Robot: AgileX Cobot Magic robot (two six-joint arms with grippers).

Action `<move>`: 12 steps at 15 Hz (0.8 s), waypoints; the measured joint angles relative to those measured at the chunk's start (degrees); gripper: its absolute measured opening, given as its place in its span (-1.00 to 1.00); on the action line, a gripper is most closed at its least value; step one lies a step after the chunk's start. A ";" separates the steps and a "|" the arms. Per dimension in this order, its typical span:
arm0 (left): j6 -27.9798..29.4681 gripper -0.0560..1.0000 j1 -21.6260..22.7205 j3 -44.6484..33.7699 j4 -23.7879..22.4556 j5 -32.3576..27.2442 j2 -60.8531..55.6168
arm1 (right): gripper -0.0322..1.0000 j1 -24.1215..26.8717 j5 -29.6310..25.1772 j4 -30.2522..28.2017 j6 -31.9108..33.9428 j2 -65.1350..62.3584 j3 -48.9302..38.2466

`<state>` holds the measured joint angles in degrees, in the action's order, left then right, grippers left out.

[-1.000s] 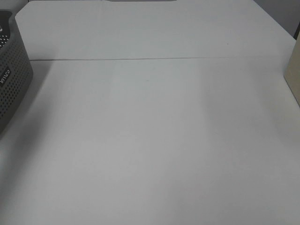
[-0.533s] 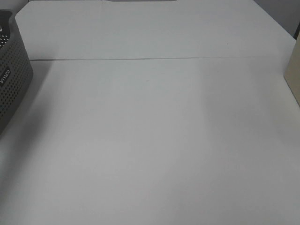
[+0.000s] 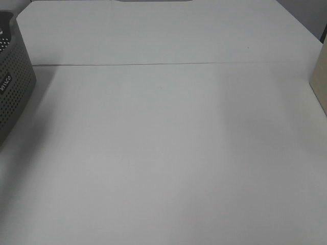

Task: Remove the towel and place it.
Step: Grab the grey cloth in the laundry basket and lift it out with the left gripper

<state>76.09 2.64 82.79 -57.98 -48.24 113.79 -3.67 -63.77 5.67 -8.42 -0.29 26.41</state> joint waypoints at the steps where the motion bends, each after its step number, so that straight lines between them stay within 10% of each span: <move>1: 0.74 0.73 0.00 0.00 -0.23 0.29 0.52 | 0.54 0.00 0.00 0.00 0.00 0.00 0.00; 12: 6.93 0.49 0.00 0.34 -4.01 0.97 2.58 | 0.54 0.00 0.00 0.00 0.00 0.00 0.00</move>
<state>83.02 2.64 83.14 -61.99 -47.27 116.37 -3.67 -63.77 5.67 -8.42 -0.29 26.41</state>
